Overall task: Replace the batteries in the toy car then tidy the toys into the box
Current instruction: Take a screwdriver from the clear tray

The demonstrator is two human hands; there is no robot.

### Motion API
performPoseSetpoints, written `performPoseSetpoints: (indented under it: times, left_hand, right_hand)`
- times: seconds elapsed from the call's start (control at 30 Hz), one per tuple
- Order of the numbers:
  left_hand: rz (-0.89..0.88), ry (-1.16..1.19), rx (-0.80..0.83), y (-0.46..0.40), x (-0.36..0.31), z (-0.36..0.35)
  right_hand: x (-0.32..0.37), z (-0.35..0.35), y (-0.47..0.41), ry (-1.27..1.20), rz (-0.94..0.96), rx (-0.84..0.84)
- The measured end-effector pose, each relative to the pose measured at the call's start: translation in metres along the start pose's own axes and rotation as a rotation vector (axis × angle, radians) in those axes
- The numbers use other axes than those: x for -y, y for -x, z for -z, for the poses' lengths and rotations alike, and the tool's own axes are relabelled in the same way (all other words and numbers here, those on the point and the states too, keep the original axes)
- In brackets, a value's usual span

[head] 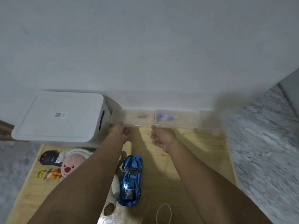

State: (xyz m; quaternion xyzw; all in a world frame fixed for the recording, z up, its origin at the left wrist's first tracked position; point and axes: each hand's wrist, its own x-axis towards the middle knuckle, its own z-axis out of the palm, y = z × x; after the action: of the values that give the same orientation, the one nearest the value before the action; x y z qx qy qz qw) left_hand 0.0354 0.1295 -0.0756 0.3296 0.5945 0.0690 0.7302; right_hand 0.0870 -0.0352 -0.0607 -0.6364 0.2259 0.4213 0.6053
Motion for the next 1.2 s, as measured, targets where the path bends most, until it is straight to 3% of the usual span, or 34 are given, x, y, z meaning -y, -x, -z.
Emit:
performPoseSetpoints:
  times: [0.2, 0.83, 1.03, 1.2]
  left_hand:
    - [0.002, 0.093, 0.101, -0.005, 0.003, 0.008]
    - [0.081, 0.406, 0.150, 0.011, 0.001, 0.005]
    - [0.080, 0.358, 0.177, 0.020, -0.005, 0.004]
    - [0.141, 0.150, 0.145, 0.027, -0.019, 0.001]
  right_hand:
    - [-0.004, -0.038, -0.010, -0.038, -0.058, 0.086]
    - [-0.009, -0.048, -0.014, -0.103, 0.013, -0.115]
    - [0.000, -0.049, -0.009, -0.133, 0.067, -0.110]
    - [0.002, -0.052, -0.009, -0.013, 0.317, -0.136]
